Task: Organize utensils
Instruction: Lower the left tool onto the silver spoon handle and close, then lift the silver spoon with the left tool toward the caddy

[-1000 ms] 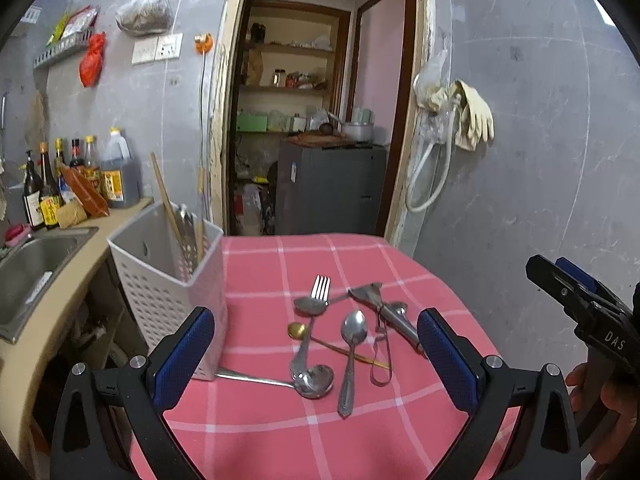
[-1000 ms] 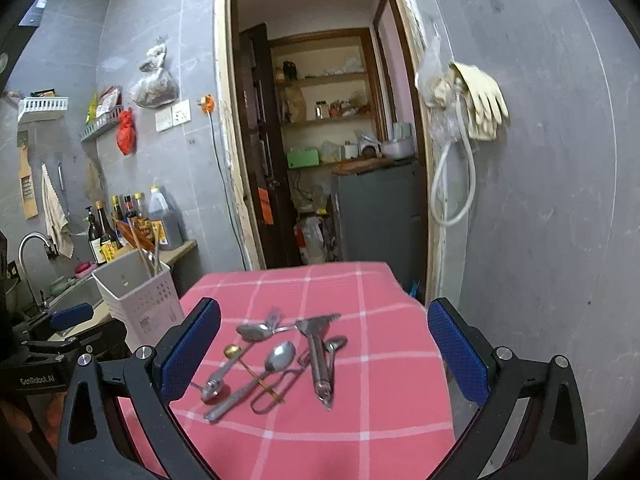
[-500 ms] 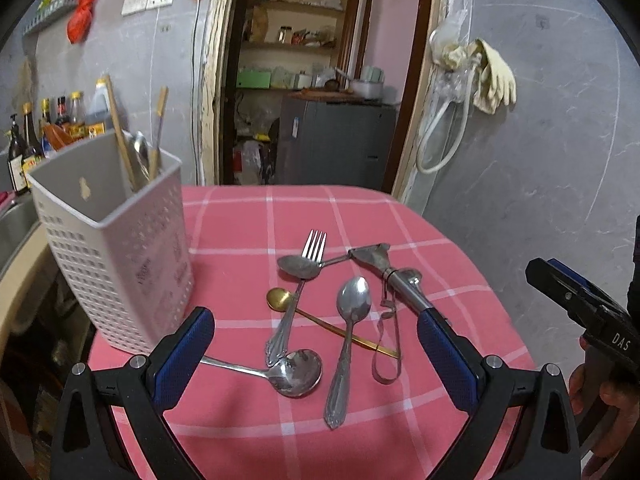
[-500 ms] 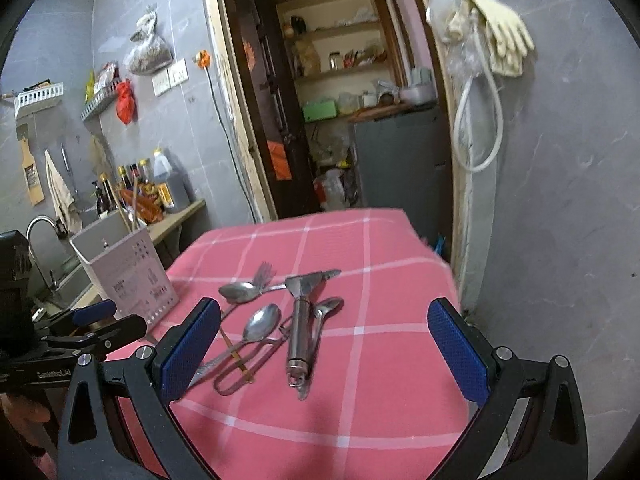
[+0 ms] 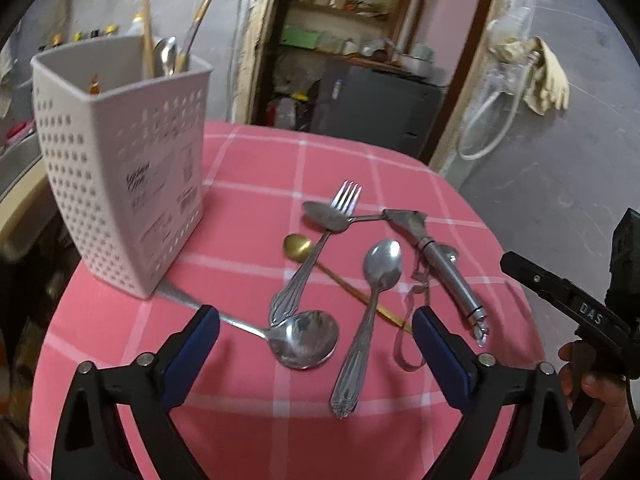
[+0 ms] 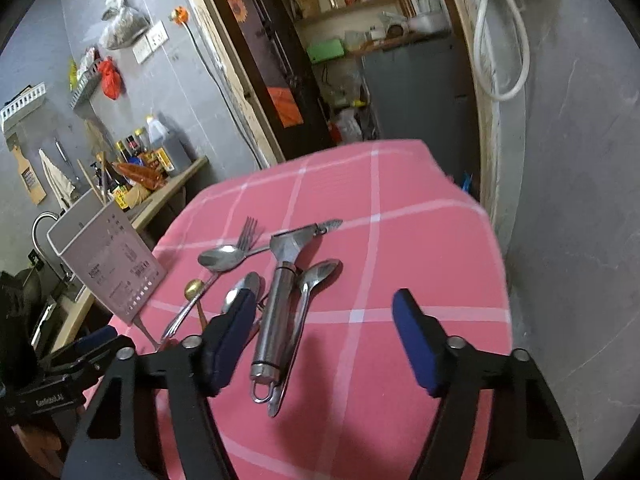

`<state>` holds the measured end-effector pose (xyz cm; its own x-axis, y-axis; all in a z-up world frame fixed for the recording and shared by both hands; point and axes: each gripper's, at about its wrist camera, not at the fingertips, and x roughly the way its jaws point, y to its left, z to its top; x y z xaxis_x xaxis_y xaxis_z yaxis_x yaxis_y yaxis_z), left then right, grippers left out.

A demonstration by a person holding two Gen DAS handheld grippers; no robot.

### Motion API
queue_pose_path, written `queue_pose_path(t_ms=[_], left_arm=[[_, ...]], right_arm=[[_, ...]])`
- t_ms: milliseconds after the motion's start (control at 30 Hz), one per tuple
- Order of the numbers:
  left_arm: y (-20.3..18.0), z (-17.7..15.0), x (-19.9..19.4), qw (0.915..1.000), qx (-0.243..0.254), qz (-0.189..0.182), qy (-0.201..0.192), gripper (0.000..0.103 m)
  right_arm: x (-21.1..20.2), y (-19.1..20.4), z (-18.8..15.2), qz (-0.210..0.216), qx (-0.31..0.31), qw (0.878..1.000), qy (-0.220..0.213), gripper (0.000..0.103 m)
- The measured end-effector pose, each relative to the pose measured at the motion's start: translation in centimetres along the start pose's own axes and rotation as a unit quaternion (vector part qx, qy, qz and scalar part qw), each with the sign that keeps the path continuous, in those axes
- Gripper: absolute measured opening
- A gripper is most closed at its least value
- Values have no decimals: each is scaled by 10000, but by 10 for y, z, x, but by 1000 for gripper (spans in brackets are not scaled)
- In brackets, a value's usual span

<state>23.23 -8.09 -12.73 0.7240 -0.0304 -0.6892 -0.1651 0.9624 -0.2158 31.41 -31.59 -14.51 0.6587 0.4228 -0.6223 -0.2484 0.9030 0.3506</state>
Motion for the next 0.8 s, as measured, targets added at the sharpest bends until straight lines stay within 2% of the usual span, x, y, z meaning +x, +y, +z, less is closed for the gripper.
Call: queue_pose_path(t_ms=[100,233,367,567,700,800], left_arm=[[-4,-2,8,9999,24,92,119,83],[-9,-3,18,9994,135,176,269,64],[-13,-5,22,9987,278,208,379,46],[-18,-4,30,9969,416,303,592,22],[-19,-3,34,9963,451,276,683,19],[-22,-4,34,9957,564,254,692,11]], right_arm=[[15,-2,0,32,73,9998,160,52],[35,3,2,-1,93,9990,435,36],[51,9,6,44,85,9975,698,33],[78,12,11,397,367,9914,1192,32],[95,7,13,623,741,9855,1395,32],[110,3,13,767,1105,9777,1612,32]])
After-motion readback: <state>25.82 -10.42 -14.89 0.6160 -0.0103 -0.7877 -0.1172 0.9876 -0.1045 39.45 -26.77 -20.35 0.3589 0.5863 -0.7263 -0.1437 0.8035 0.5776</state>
